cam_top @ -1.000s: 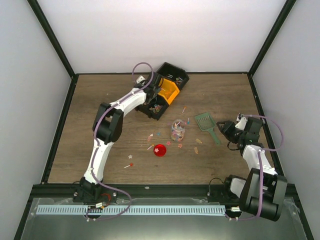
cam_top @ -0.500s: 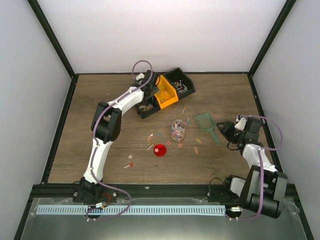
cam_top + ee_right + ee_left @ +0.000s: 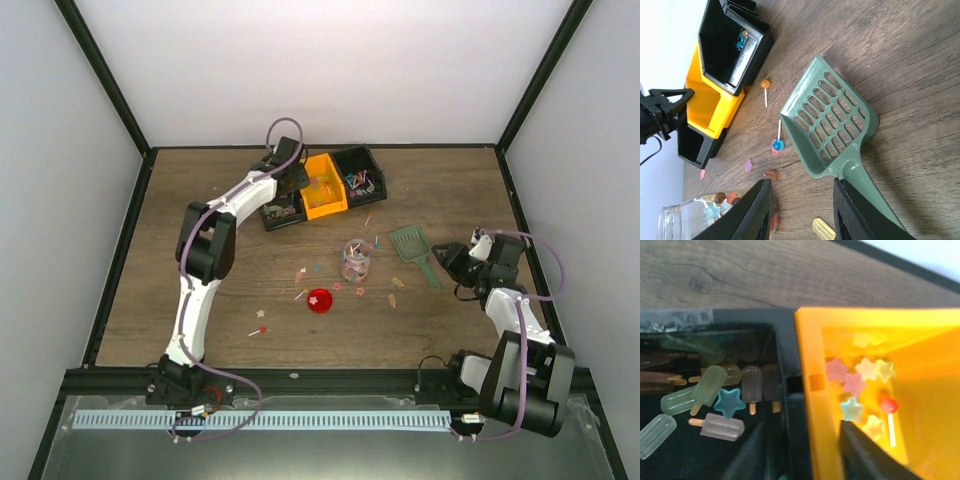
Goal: Pack the candies
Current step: Adjust the storage box at the center of the board.
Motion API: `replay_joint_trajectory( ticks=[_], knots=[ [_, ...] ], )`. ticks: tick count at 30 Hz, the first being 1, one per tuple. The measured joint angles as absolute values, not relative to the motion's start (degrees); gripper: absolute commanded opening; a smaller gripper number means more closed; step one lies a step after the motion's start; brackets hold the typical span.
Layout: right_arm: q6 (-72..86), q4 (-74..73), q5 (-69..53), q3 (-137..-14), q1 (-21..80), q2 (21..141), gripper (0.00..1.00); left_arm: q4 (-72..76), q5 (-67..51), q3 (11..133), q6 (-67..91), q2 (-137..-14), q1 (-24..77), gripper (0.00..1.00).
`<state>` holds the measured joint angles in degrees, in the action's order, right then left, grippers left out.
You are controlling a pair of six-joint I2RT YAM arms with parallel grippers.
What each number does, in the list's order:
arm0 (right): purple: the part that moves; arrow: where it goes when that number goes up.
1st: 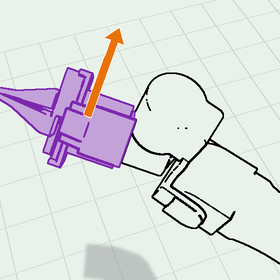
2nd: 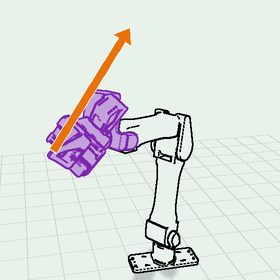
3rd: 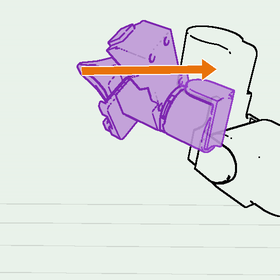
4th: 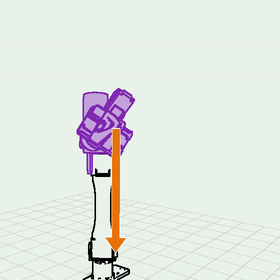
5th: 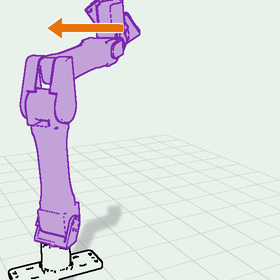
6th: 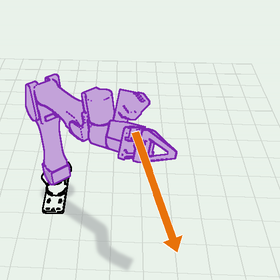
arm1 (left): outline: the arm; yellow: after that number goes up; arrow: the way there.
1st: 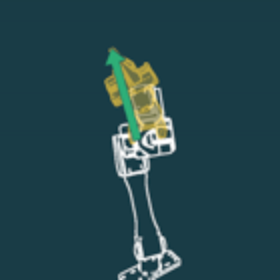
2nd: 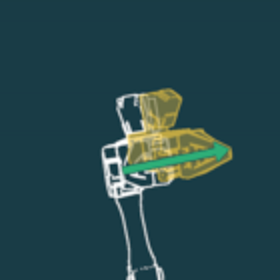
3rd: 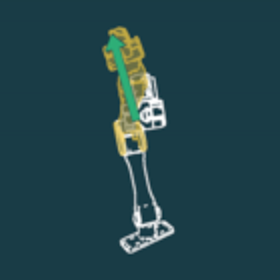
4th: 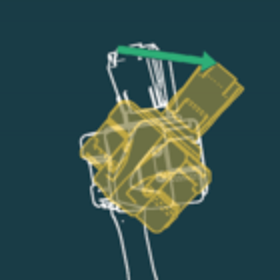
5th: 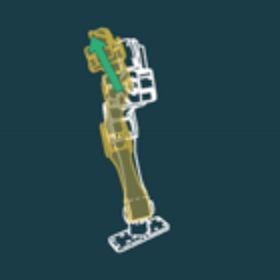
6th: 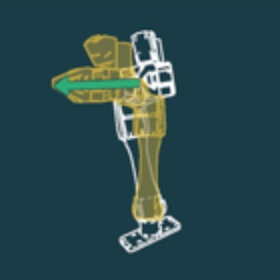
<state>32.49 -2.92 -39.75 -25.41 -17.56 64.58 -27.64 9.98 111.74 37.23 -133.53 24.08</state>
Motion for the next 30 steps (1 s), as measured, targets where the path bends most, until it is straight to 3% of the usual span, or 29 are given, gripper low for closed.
replay_joint_trajectory(
  ticks=[6, 10, 20, 30],
  knots=[
    [31.31, -4.89, -40.05, -25.45, -17.54, 60.95, 0.42, -24.45, 6.76, 103.83, 32.67, -130.76, 23.92, 0.77],
    [30.17, -9.17, -38.15, -27.14, -16.53, 55.0, 0.43, -21.45, 4.91, 98.43, 30.22, -127.15, 23.94, 0.88],
    [32.25, -20.97, -29.12, -29.5, -1.43, 39.72, 0.42, -14.81, 2.31, 96.12, 27.11, -118.41, 23.92, 0.92],
    [36.97, -33.06, -20.67, -30.81, 20.82, 35.79, 0.48, -2.44, 2.9, 77.93, 28.27, -103.5, 23.92, 0.93]
  ],
)
